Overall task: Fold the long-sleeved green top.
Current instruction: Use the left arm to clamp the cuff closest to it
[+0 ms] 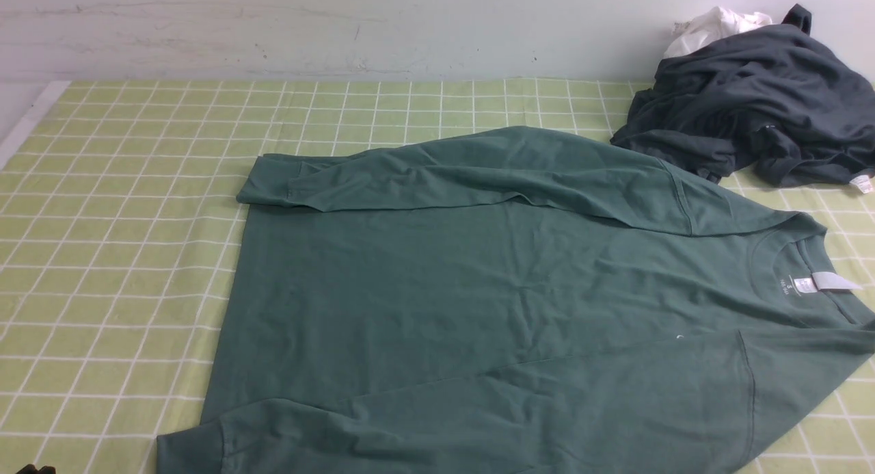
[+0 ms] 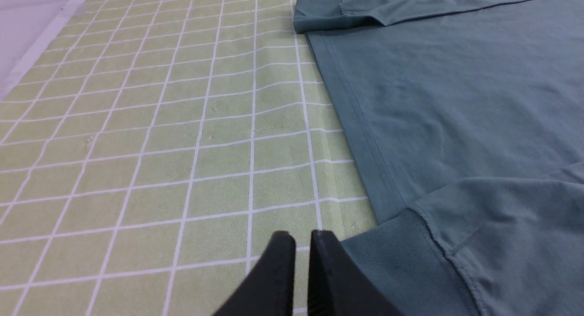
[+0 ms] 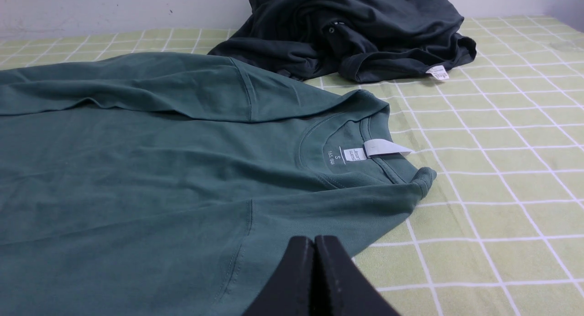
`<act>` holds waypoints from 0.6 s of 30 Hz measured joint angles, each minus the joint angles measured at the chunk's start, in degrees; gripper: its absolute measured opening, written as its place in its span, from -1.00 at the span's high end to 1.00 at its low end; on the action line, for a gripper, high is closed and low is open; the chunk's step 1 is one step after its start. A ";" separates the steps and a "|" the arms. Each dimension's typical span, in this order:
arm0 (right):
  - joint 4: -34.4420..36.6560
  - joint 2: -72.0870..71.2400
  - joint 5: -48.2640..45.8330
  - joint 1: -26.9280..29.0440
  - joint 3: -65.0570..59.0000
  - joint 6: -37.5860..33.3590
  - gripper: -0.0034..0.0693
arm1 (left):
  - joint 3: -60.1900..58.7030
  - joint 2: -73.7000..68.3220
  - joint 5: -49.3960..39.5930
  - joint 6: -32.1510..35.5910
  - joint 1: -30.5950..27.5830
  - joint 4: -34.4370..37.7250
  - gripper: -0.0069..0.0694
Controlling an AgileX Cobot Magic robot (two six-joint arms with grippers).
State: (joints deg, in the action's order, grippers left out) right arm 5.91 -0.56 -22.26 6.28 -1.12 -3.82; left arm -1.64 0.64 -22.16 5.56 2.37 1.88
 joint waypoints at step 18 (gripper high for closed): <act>0.00 0.00 0.15 0.00 0.00 -0.13 0.95 | 0.00 0.00 2.60 1.43 0.00 -1.09 0.72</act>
State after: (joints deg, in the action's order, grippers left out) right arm 5.91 -0.56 -22.10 6.28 -1.12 -3.94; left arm -1.64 0.64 -19.57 6.99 2.37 0.78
